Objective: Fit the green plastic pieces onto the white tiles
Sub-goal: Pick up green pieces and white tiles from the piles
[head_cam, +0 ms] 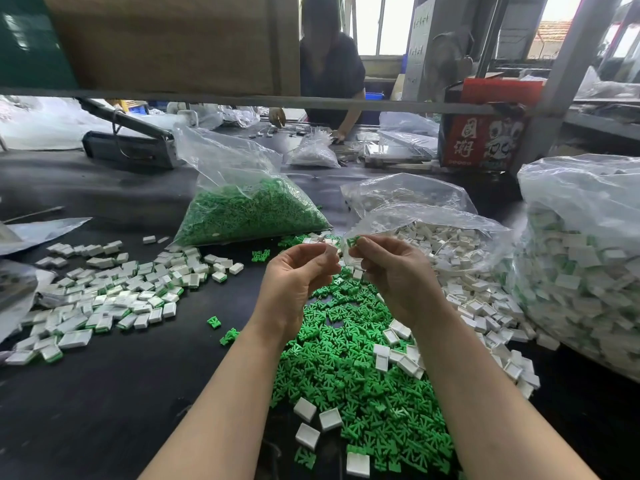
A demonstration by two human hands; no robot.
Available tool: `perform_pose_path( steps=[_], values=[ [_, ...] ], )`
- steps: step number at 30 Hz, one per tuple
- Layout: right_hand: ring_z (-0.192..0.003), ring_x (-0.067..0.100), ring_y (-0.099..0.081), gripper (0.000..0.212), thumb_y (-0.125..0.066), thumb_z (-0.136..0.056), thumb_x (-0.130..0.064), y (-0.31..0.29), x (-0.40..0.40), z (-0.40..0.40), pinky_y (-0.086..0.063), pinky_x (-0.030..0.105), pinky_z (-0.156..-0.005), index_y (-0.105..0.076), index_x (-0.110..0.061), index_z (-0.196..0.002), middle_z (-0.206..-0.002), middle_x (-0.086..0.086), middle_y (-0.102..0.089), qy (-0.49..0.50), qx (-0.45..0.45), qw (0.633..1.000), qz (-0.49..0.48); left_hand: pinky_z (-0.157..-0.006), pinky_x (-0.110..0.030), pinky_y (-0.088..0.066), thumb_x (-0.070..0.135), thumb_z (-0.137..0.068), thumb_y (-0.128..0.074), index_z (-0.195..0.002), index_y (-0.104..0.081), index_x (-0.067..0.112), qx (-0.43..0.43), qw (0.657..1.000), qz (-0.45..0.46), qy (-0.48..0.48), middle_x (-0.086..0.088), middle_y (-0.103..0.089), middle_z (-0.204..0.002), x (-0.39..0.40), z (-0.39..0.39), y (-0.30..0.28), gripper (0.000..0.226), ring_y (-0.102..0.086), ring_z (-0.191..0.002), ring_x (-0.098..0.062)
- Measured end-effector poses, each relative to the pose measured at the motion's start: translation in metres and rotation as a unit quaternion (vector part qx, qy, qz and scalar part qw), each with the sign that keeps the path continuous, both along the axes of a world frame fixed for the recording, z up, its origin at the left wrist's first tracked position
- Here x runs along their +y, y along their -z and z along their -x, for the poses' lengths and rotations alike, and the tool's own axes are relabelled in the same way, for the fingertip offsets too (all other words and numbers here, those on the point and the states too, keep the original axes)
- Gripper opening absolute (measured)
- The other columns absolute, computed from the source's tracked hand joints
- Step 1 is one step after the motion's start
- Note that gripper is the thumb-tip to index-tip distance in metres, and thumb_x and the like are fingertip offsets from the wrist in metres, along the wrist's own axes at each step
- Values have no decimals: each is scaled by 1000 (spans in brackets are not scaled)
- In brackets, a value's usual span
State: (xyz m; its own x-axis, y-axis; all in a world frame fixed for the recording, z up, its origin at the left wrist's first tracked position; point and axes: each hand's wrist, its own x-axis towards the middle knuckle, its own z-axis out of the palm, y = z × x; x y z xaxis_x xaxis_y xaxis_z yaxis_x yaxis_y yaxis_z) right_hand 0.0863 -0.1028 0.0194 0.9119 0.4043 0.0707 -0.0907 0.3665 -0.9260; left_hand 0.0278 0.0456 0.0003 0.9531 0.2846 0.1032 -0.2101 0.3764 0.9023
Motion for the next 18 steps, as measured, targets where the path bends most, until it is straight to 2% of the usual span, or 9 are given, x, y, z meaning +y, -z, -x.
perform_pose_path(
  steps=[6, 9, 13, 15, 18],
  values=[
    [-64, 12, -53, 18, -72, -71, -17, 0, 1, 1, -43, 20, -56, -69, -7, -86, -77, 8, -70, -15, -3, 1000, 9, -65, -21, -53, 22, -68, -78, -78, -78, 22, -3, 999, -31, -15, -8, -75, -89, -1, 0, 0, 10, -71, -85, -21],
    [-64, 15, -56, 3, -67, -83, -9, -1, 2, 0, -44, 21, -55, -64, -9, -84, -82, 12, -71, -22, 7, 1000, -5, -66, -21, -52, 18, -75, -77, -77, -78, 24, -6, 999, -34, -18, -4, -74, -86, -1, 0, 0, 7, -70, -85, -20],
    [-62, 16, -54, 14, -54, -94, 1, -1, 1, -1, -44, 21, -52, -55, -11, -87, -80, 12, -70, -25, 4, 1000, -13, -69, -23, -54, 13, -80, -74, -79, -76, 22, -10, 999, -37, -20, -8, -74, -89, 0, 0, 2, 10, -71, -88, -23],
    [-63, 14, -51, 7, -58, -93, -2, 1, 1, 0, -41, 22, -55, -60, -8, -93, -76, 8, -68, -18, -34, 999, 24, -68, -23, -54, 16, -78, -75, -79, -76, 23, -12, 999, -41, -21, -10, -75, -92, -1, 0, 1, 7, -71, -88, -23],
    [-62, 9, -48, 12, -63, -91, -7, 4, 1, 1, -40, 20, -56, -71, -9, -98, -75, 1, -66, 13, -94, 993, 68, -68, -21, -54, 24, -73, -77, -80, -77, 26, -15, 998, -52, -20, -9, -75, -92, -1, 1, 1, 7, -72, -89, -22]
  ],
)
